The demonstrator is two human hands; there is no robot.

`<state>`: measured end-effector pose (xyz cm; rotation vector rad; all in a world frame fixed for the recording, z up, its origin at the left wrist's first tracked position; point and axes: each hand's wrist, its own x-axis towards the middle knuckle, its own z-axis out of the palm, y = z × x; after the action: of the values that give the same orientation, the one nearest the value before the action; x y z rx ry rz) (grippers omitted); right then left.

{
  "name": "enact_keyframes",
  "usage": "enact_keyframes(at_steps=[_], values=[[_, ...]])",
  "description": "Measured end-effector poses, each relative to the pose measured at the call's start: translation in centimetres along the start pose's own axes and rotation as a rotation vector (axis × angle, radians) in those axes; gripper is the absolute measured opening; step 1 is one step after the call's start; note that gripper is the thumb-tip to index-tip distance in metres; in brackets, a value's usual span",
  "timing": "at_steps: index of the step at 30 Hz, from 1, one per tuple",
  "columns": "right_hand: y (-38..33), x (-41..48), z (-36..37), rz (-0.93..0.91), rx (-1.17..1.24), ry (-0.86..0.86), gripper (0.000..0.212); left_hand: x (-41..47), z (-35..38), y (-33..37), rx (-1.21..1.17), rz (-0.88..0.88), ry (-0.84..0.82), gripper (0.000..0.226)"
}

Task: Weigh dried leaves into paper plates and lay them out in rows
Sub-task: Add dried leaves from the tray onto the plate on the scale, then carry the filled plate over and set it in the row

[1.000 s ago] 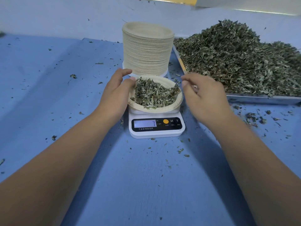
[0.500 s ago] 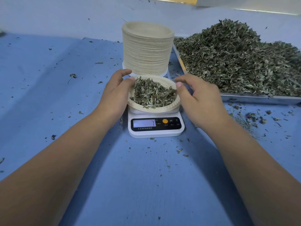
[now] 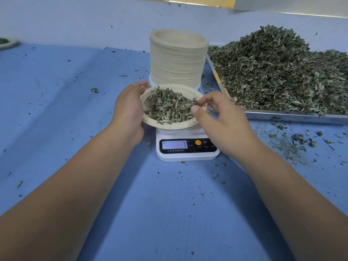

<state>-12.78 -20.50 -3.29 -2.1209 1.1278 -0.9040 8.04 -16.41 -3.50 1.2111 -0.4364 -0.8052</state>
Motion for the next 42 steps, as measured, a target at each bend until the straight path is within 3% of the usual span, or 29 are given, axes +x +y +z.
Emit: enact_keyframes(at_steps=[6, 10, 18, 24, 26, 29, 33, 38, 42], values=[[-3.7, -0.9, 1.5, -0.202, -0.133, -0.084, 0.050, 0.8, -3.7, 2.8, -0.039, -0.011, 0.058, 0.038], [-7.3, -0.2, 5.8, -0.295, -0.149, -0.146, 0.047, 1.5, -8.6, 5.4, -0.057, 0.021, 0.164, 0.038], [-13.6, 3.8, 19.1, -0.335, -0.134, -0.314, 0.050, 4.3, -21.3, 8.9, -0.029, 0.056, 0.437, 0.014], [-16.2, 7.9, 28.3, -0.345, -0.174, -0.369, 0.051, 8.6, -27.8, 9.5, 0.512, 0.168, 0.539, 0.028], [-16.8, 10.1, 30.9, -0.350, -0.173, -0.353, 0.051, 10.1, -29.2, 10.3, 0.692, 0.195, 0.514, 0.022], [-17.7, 13.7, 34.6, -0.380, -0.236, -0.336, 0.051, 12.8, -31.3, 11.8, 0.887, 0.191, 0.468, 0.039], [-19.3, 18.5, 39.1, -0.365, -0.311, -0.302, 0.055, 17.4, -33.5, 13.3, 1.139, 0.228, 0.396, 0.044], [-20.9, 24.3, 43.9, -0.290, -0.404, -0.295, 0.059, 21.5, -35.9, 12.8, 1.490, 0.245, 0.322, 0.029], [-22.4, 29.5, 47.7, -0.279, -0.428, -0.316, 0.060, 23.6, -36.9, 11.7, 1.621, 0.257, 0.197, 0.025]])
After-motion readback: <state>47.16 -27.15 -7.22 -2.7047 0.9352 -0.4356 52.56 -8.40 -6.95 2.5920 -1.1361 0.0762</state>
